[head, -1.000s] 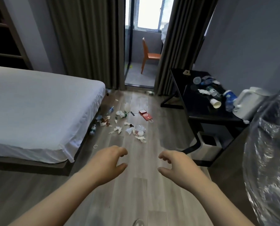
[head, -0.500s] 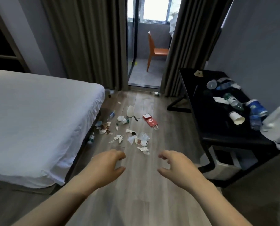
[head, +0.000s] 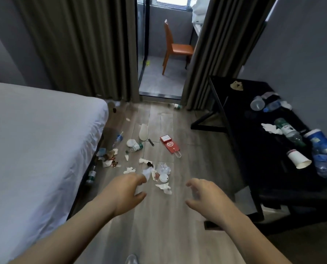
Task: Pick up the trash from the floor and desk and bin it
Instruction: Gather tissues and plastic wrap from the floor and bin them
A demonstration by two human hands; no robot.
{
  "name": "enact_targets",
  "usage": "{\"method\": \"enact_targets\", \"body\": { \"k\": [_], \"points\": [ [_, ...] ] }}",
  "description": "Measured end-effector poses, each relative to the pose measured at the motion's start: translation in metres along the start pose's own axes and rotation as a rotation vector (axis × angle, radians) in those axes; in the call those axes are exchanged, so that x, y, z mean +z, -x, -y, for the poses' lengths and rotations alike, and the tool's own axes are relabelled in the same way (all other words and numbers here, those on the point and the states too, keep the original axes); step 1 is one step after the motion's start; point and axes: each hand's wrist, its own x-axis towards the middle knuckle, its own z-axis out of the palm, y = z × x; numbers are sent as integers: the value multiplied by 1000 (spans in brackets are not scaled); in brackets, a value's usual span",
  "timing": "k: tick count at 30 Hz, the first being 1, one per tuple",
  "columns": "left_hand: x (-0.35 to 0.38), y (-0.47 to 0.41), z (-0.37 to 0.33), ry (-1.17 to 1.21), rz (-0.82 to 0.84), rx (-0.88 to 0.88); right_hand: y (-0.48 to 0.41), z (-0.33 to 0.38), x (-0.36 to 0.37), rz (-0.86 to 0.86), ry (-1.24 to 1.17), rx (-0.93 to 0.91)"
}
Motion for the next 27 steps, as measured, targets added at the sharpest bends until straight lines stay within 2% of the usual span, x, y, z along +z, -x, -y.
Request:
{"method": "enact_targets", "body": {
  "k": [14,22,27],
  "points": [
    [-15,-182,68,13,61,-1,-180,-23,-17,100,-69,75],
    [1,-306,72,16,90,-78,-305,-87,-29,146,-95,38],
    [45,-389,86,32,138,-163,-391,-138,-17,198,-77,-8]
  ]
}}
